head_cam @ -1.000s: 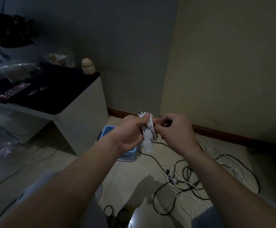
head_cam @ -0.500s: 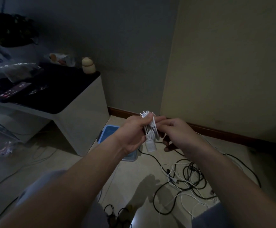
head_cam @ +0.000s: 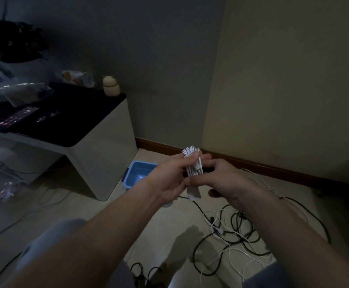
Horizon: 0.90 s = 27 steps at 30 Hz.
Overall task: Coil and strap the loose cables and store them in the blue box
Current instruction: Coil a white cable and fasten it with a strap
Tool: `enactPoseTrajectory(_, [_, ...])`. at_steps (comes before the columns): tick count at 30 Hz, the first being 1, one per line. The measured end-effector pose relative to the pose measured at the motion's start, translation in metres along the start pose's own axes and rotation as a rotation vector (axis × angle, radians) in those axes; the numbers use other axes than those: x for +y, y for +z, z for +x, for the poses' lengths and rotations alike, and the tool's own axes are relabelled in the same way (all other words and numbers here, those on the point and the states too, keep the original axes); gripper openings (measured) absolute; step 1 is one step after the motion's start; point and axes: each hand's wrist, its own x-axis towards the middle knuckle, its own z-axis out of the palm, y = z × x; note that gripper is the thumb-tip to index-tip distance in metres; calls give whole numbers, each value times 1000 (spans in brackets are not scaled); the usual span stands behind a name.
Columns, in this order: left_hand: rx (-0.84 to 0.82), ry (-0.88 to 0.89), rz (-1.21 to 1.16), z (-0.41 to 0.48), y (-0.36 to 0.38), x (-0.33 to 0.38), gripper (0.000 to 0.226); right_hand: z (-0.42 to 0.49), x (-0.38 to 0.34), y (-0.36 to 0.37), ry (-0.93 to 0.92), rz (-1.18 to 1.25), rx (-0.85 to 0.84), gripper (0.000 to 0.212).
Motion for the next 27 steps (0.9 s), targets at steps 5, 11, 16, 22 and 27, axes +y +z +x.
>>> enactPoseTrajectory(5, [21,-25,10,3,4,-1,40,1,4,6,-1,51,76,9])
enactPoseTrajectory(11, [-70,-176,-51,-2,-1,9,44,2,6,3,12,86,34,14])
enactPoseTrajectory(16, [-140,-235,-72,-4,-11,16,33,8,11,-1,49,46,47,11])
enactPoseTrajectory(22, [-130,-141,179,-8,-25,23,34,13,12,-24,99,71,132,7])
enactPoseTrajectory(27, [29,165,813,-13,-14,7,31,12,13,-25,118,52,42,11])
